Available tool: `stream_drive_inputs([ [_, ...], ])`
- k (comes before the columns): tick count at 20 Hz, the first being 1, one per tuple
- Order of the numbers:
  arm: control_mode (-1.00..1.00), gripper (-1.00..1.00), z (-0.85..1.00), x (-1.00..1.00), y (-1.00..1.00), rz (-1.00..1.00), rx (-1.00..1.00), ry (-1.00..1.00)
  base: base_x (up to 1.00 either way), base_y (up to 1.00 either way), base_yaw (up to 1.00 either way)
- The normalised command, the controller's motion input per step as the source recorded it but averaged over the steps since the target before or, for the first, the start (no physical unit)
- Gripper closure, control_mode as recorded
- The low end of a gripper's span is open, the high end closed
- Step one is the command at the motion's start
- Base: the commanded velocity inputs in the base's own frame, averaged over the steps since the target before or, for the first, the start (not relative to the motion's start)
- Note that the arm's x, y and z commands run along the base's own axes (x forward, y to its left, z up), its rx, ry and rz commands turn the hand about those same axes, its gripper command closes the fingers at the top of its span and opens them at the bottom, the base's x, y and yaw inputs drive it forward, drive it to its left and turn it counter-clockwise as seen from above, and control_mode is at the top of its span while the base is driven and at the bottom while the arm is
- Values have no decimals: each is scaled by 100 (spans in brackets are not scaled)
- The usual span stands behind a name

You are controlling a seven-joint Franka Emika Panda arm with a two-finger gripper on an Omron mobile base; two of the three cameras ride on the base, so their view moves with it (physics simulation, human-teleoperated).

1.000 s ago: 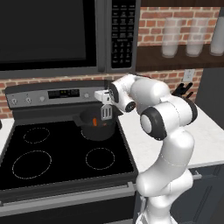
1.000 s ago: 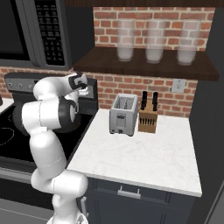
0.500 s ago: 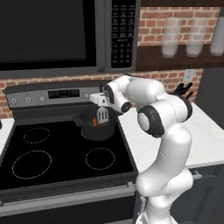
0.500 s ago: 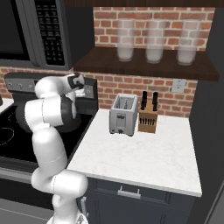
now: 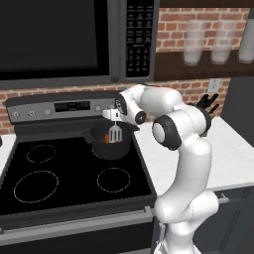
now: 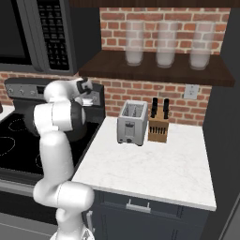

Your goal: Put the carrot and carrot in the pot. Retrieve the spatula and lightly stir the vegetables in the pot.

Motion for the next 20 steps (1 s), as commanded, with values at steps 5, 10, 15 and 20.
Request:
stream_drive_inputs([
  [5,-100,100,-70,1,52,-11,-1,19,0,0,0],
  [10,-100,100,-62,0,58,-9,-3,4,0,0,0],
  [15,-100,100,-29,0,45,-4,-13,-5,0,0,0],
  [20,-100,100,-17,0,6,0,-7,-3,0,0,0],
])
